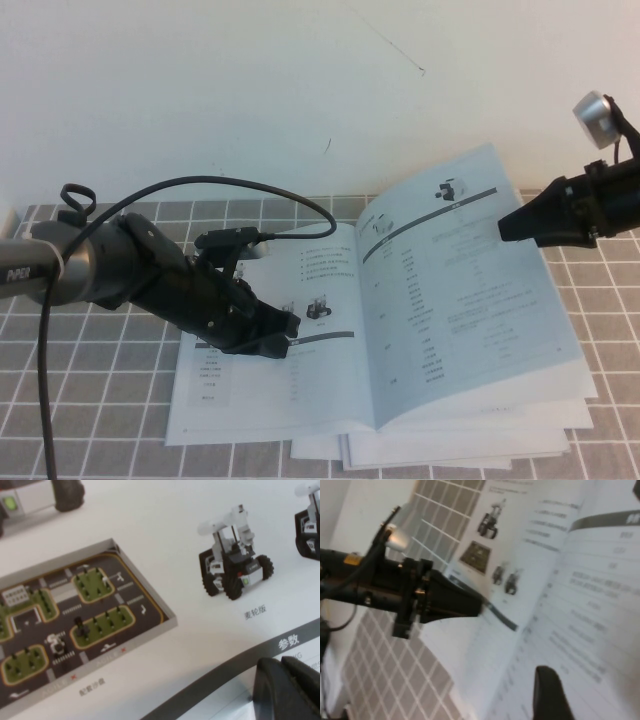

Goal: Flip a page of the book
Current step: Open the closed book

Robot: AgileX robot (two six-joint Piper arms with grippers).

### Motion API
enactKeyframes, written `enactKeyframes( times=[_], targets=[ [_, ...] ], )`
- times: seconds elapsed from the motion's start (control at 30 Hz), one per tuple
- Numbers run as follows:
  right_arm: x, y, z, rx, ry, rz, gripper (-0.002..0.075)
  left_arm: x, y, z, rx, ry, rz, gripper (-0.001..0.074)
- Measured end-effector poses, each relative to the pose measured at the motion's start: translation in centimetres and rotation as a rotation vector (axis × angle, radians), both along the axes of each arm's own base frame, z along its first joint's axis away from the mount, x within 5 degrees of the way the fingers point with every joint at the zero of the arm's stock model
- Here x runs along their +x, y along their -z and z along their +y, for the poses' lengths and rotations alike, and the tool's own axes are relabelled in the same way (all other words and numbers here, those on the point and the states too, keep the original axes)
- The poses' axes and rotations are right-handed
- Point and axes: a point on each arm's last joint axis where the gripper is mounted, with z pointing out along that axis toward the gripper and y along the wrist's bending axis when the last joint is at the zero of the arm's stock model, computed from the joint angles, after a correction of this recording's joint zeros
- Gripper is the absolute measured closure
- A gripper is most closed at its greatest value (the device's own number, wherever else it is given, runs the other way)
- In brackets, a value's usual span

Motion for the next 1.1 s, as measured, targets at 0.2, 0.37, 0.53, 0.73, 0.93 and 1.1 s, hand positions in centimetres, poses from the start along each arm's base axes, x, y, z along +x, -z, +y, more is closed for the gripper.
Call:
enactKeyframes(
  times=[0.2,0.37,0.53,0.73,0.93,1.1],
  targets=[
    [0.5,-0.6,-1.8,-0.105,0.009,0.006,0.0375,0.0,0.0,0.0,0.000,0.000,0.001,0.0738],
    [0.0,-0.2,-1.4,-0.193,-0.042,0.031,0.0377,0.0,0.0,0.0,0.001,0.002,0.000,0.0738],
    [-0.3,0.0,-0.1,-0.221,-0.091,0.034,0.0379,0.0,0.0,0.0,0.001,0.003,-0.001,0.0738],
    [-0.6,0.6,-0.5,-0.313,-0.085,0.108,0.0380,0.0,0.0,0.0,0.000,0.001,-0.001,0.0738],
    [-0.6,2.7,-0.5,-0.304,-0.059,0.184,0.0380,0.0,0.0,0.0,-0.001,0.002,-0.004,0.0738],
    [-1.4,5.2,-0.5,-0.307,-0.033,0.231,0.0380,0.0,0.0,0.0,0.000,0.005,-0.006,0.0738]
  ],
)
